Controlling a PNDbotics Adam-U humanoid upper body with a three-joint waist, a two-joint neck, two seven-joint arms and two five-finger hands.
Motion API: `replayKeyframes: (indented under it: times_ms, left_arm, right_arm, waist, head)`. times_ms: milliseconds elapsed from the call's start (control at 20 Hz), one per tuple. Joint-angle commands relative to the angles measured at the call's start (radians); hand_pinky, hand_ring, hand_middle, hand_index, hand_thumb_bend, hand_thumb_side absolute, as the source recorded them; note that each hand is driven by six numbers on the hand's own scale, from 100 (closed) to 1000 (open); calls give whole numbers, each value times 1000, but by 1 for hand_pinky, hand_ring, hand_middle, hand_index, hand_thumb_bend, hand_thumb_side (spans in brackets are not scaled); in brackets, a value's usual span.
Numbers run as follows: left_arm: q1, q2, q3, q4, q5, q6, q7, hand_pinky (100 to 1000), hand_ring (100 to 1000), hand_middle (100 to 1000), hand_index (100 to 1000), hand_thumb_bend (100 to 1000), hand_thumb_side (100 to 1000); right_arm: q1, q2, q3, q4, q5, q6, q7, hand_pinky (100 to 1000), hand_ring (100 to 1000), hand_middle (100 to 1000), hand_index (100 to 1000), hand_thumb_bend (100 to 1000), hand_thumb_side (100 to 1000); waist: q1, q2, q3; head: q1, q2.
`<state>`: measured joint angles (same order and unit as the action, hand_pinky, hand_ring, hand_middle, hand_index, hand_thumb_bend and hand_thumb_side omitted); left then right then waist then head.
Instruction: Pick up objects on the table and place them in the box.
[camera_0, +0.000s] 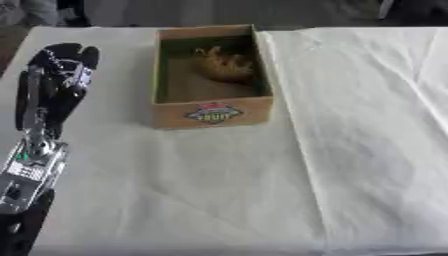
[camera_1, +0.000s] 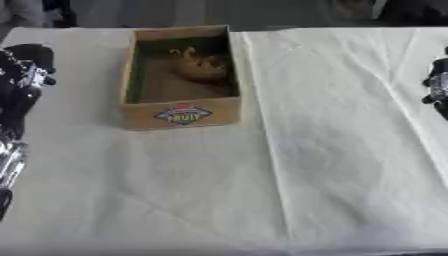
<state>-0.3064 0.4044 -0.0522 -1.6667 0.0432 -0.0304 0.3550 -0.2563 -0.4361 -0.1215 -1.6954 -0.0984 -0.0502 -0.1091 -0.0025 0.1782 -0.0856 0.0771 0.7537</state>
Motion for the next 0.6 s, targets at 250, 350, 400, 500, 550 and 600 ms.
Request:
replayKeyframes:
  times_ms: [250,350,400,500,550,600]
  left_arm:
    - [-4,13,12,-19,1,2,6,503,554,548,685,603,564]
    - [-4,12,12,-19,2,2,7,503,554,548,685,602,564]
    - [-3,12,12,-20,2,2,6,503,554,548,685,602,565]
    - [-3,12,12,-20,2,3,5,503,553,548,685,601,564]
    - [-2,12,12,-21,2,3,5,503,553,548,685,601,563]
    - [-2,12,12,-21,2,3,5,503,553,548,685,601,562]
  right_arm:
    - [-15,-16,-10,-17,-4,-1,-4,428,573,643,789,100,341]
    - [-15,-16,-10,-17,-4,-1,-5,428,573,643,789,100,341]
    - [-15,-16,-10,-17,-3,-1,-5,428,573,643,789,100,341]
    - [-15,-16,-10,-17,-3,-1,-5,428,573,643,789,100,341]
    - [-15,-16,-10,-17,-3,-1,-5,428,573,643,789,100,341]
    - [-15,-16,-10,-17,-3,-1,-5,428,573,643,789,100,341]
  waist:
    - [-2,-11,-1]
    - [-2,-11,-1]
    - [-2,-11,-1]
    - [-2,-11,-2]
    - [-2,-11,-2]
    - [-2,-11,-1]
  head:
    - [1,-13]
    - [4,-12]
    - [6,-11]
    - [5,-10]
    - [5,-9]
    - [5,-9]
